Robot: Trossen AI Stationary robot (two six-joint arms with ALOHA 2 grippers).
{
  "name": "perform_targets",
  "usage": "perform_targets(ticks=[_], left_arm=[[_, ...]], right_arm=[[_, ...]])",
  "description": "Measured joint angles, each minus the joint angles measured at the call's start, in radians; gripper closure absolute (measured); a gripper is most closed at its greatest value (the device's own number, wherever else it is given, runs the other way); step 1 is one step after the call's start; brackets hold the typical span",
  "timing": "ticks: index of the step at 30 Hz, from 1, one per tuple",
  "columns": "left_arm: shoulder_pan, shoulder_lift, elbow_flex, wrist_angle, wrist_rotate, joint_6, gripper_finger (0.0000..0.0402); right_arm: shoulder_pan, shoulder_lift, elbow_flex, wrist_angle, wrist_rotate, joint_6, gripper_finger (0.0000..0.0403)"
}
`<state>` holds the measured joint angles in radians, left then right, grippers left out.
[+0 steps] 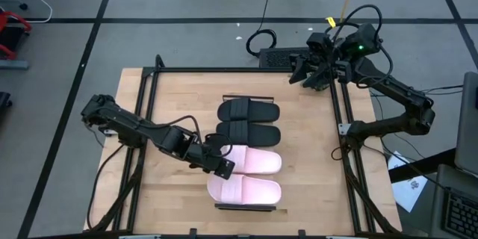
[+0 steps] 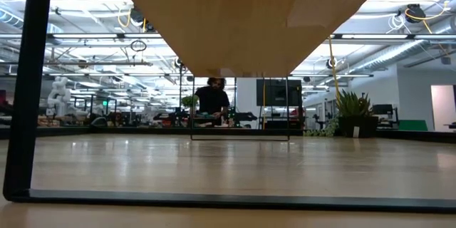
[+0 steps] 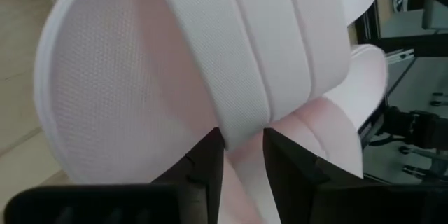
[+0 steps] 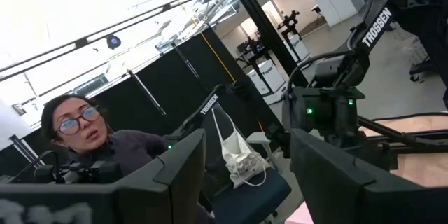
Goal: Pick and place slides into the shelf
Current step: Put the pink slide on the shelf, then return to Home Position
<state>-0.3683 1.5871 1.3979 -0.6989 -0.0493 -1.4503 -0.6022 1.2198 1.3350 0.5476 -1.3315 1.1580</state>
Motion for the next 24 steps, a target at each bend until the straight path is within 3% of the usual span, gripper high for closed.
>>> perform_targets(ticks=[15, 24], left_arm=[[-0.026, -0.046, 0.0, -0.004, -0.034, -0.063, 0.0303], [-0.047, -0.049, 0.0, -0.087, -0.038, -0.115, 0.0303]], right_arm=[[0.0, 0.0, 0.0, 0.0, 0.0, 0.0, 0.0206], [0.0, 0.0, 0.0, 0.0, 0.0, 0.0, 0.0206]])
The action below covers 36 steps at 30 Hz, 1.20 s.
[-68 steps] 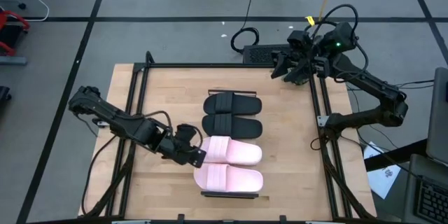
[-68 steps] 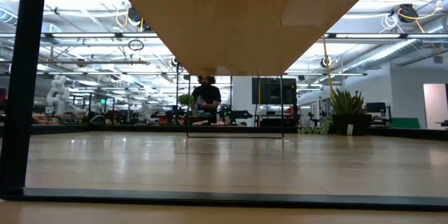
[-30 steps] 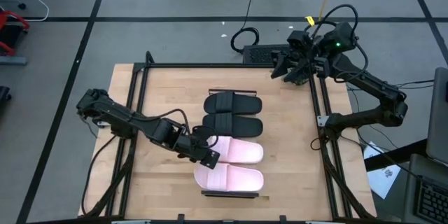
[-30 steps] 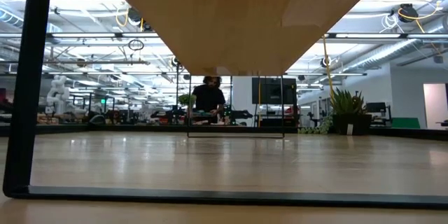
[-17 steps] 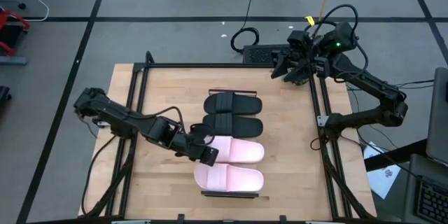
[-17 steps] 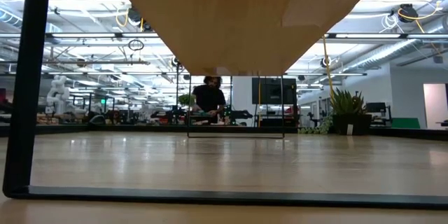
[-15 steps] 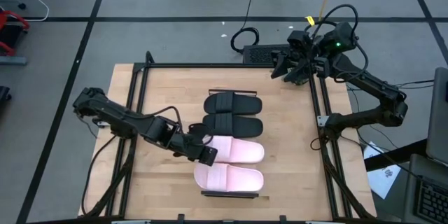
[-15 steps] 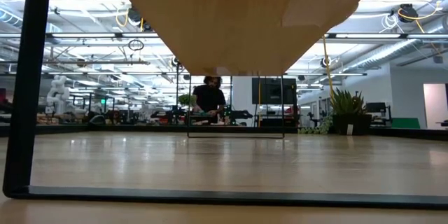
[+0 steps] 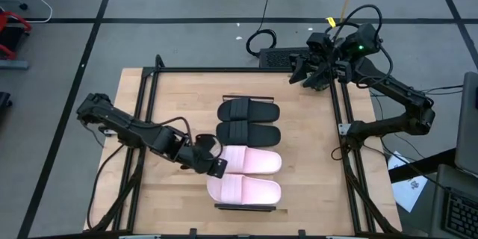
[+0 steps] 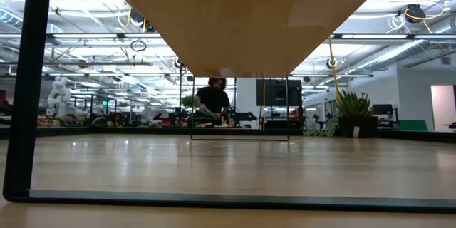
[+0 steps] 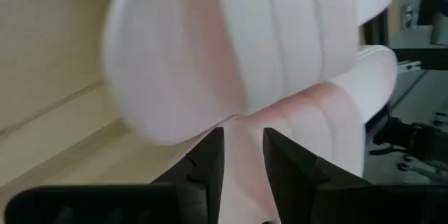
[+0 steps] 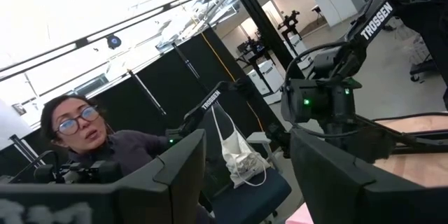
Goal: Pick and place slides into the shelf
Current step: Return to Home Position
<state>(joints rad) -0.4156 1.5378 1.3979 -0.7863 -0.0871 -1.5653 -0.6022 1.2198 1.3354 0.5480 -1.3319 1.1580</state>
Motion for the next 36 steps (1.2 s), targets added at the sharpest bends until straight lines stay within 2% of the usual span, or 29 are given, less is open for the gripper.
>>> perform_targets(ticks=[3, 8, 17, 22, 30, 36], left_arm=[[-0.016, -0.027, 0.0, -0.049, -0.034, -0.022, 0.0303], [-0.055, -0.101, 0.0, -0.167, -0.162, -0.083, 0.0303], [-0.091, -0.209, 0.001, -0.535, -0.256, -0.134, 0.0303], [-0.111, -0.31, 0.0, -0.639, -0.392, -0.074, 0.0302], [-0.211, -0.579, 0.0, -0.688, -0.644, 0.041, 0.0303], [-0.266, -0.709, 0.0, -0.711, -0.735, 0.18, 0.0303]], right_arm=[[0.0, 0.0, 0.0, 0.0, 0.0, 0.0, 0.0206], [0.0, 0.0, 0.0, 0.0, 0.0, 0.0, 0.0206], [0.0, 0.0, 0.0, -0.001, -0.003, -0.019, 0.0206], [-0.025, -0.002, 0.0, -0.005, -0.007, -0.025, 0.0206], [-0.155, -0.013, 0.0, -0.08, -0.015, -0.058, 0.0206], [-0.278, -0.048, 0.0, -0.211, -0.157, -0.23, 0.0206]])
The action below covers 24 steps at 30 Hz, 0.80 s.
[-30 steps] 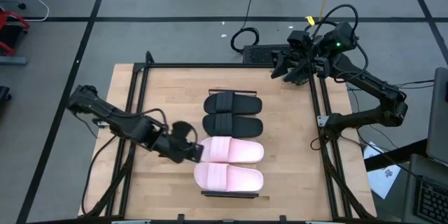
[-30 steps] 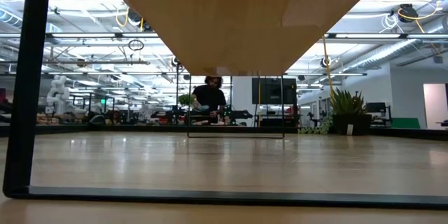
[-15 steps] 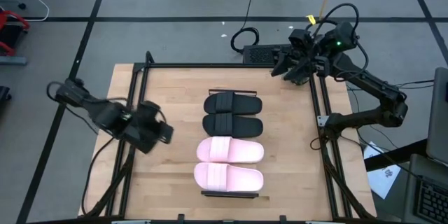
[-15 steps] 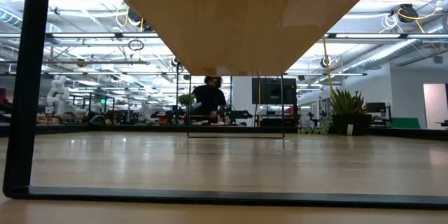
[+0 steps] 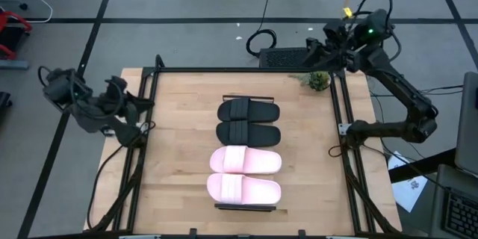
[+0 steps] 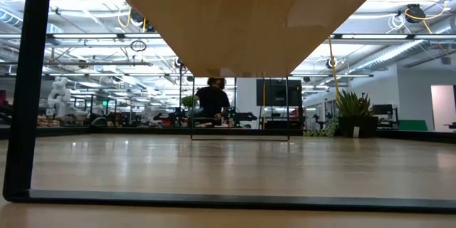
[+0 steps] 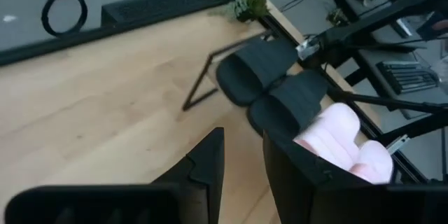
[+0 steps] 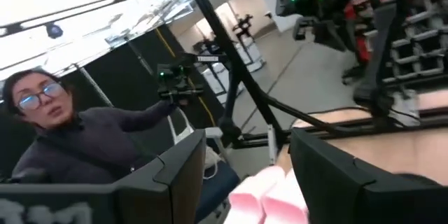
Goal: Pick and place slides into the shelf
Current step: Return to Home Position
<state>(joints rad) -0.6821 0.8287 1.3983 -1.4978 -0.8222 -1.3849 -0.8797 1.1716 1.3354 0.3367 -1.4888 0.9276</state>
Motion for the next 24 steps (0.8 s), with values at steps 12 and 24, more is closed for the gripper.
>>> perform_targets(ticks=[12, 24], left_arm=[[-0.004, -0.147, 0.0, -0.058, -0.016, 0.055, 0.0302], [-0.027, -0.077, -0.229, 0.454, -0.007, 0.249, 0.0302]], right_arm=[[-0.255, -0.152, -0.008, -0.09, -0.075, -0.014, 0.0206], [-0.059, -0.662, -0.431, -0.122, 0.317, -0.035, 0.0206]])
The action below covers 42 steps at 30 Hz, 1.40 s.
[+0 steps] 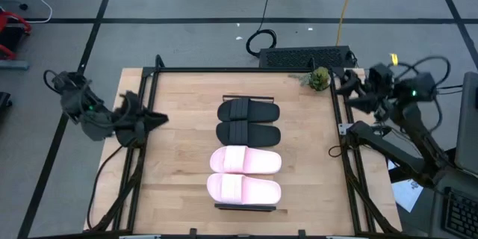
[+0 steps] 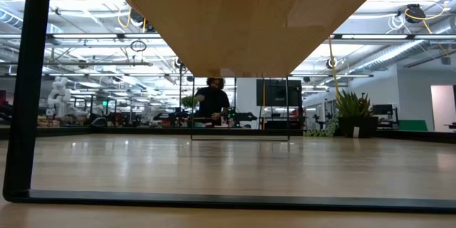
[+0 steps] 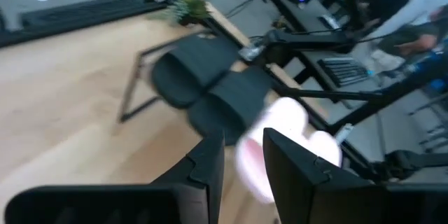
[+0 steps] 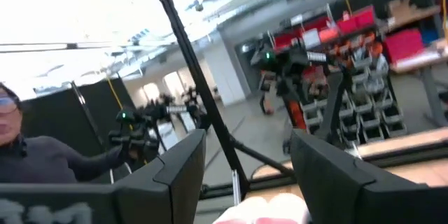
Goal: Pick and place slides into the shelf
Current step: Return to Home Position
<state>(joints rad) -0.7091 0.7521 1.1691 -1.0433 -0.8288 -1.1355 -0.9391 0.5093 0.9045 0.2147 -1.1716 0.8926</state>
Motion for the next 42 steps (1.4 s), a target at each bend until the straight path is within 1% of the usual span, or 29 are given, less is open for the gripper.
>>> perform_targets(ticks=[3, 6, 9, 13, 16, 19, 21, 24, 27, 31, 35, 42], left_arm=[[-0.038, 0.027, -0.051, 0.116, -0.016, 0.017, 0.0302], [-0.093, 0.055, -0.081, 0.164, -0.068, -0.014, 0.0302], [-0.173, 0.087, -0.104, 0.184, -0.175, -0.059, 0.0302], [-0.312, 0.128, -0.153, 0.182, -0.354, -0.139, 0.0302], [-0.403, 0.131, -0.203, 0.181, -0.45, -0.195, 0.0302], [-0.448, 0.113, -0.26, 0.152, -0.517, -0.216, 0.0302], [-0.46, 0.08, -0.294, 0.101, -0.526, -0.265, 0.0302], [-0.466, 0.014, -0.352, 0.001, -0.495, -0.374, 0.0302], [-0.466, -0.07, -0.406, -0.04, -0.491, -0.404, 0.0303], [-0.466, -0.194, -0.445, -0.045, -0.488, -0.321, 0.0303], [-0.465, -0.302, -0.457, -0.072, -0.489, -0.209, 0.0303], [-0.464, -0.468, -0.457, -0.081, -0.553, -0.01, 0.0303]], right_arm=[[0.063, -0.111, -0.121, 0.026, 0.1, 0.007, 0.0206], [0.112, -0.194, -0.226, 0.101, 0.168, 0.027, 0.0206], [0.145, -0.237, -0.311, 0.199, 0.18, 0.059, 0.0206], [0.172, -0.262, -0.413, 0.257, 0.18, 0.065, 0.0206], [0.176, -0.262, -0.47, 0.259, 0.183, 0.032, 0.0206], [0.176, -0.246, -0.507, 0.291, 0.202, -0.012, 0.0206], [0.174, -0.237, -0.516, 0.311, 0.201, -0.031, 0.0206], [0.173, -0.22, -0.52, 0.306, 0.172, -0.044, 0.0206], [0.17, -0.205, -0.52, 0.311, 0.149, -0.049, 0.0206], [0.131, -0.197, -0.52, 0.318, 0.144, -0.048, 0.0206], [0.065, -0.195, -0.52, 0.388, 0.116, -0.03, 0.0206], [-0.039, -0.194, -0.52, 0.41, 0.062, 0.054, 0.0206]])
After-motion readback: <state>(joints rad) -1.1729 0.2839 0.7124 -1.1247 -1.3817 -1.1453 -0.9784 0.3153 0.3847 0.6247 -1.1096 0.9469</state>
